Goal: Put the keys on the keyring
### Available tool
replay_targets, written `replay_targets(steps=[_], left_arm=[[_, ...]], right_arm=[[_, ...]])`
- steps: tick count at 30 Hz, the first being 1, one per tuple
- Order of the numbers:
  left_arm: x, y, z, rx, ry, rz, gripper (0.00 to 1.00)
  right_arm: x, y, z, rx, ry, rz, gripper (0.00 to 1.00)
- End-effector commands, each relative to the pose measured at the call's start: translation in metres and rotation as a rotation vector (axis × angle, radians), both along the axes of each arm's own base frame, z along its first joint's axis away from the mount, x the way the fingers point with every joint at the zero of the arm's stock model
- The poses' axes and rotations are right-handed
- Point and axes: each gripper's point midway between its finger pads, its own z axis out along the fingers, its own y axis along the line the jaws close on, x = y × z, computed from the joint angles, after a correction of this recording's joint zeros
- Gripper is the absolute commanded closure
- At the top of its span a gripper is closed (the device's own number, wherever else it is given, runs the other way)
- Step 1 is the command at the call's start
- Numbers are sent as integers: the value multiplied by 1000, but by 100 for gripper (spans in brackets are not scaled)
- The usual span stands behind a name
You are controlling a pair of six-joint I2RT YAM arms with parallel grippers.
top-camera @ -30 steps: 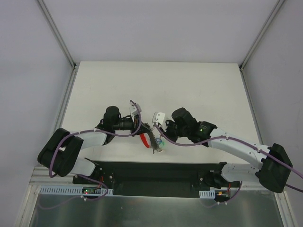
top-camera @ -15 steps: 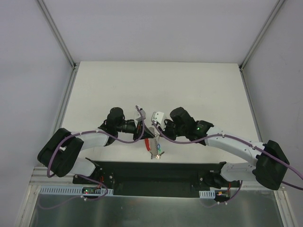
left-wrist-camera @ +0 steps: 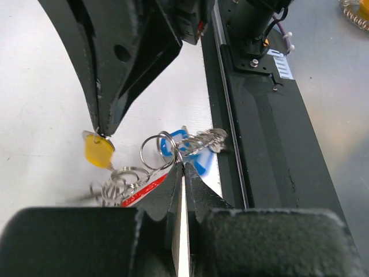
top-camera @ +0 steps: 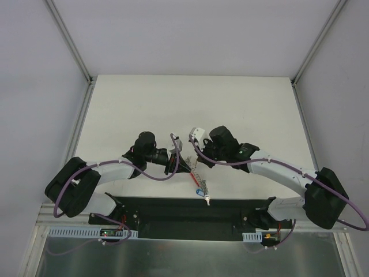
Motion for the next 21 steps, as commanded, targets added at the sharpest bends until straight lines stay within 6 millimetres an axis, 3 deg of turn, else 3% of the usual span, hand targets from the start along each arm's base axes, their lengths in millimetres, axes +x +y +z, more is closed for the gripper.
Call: replay_targets(steps=[1,4,10,17,21], left_arm=[[6,-3,22,-48,-152,13,100],[23,2,12,9,-172,126,100],[34,9,13,41,-215,206,100],[28,6,12,38,-199,163,100],[20,4,14,19,-197,106,100]], right_arm=[[13,-1,9,27,-9,-66,99],[11,-5,13,25,-29,-58,99],[0,-10,29,64,-68,-5,99],[-23,2,34,121,-21,139,99],[-27,5,33,115,-8,168,99]])
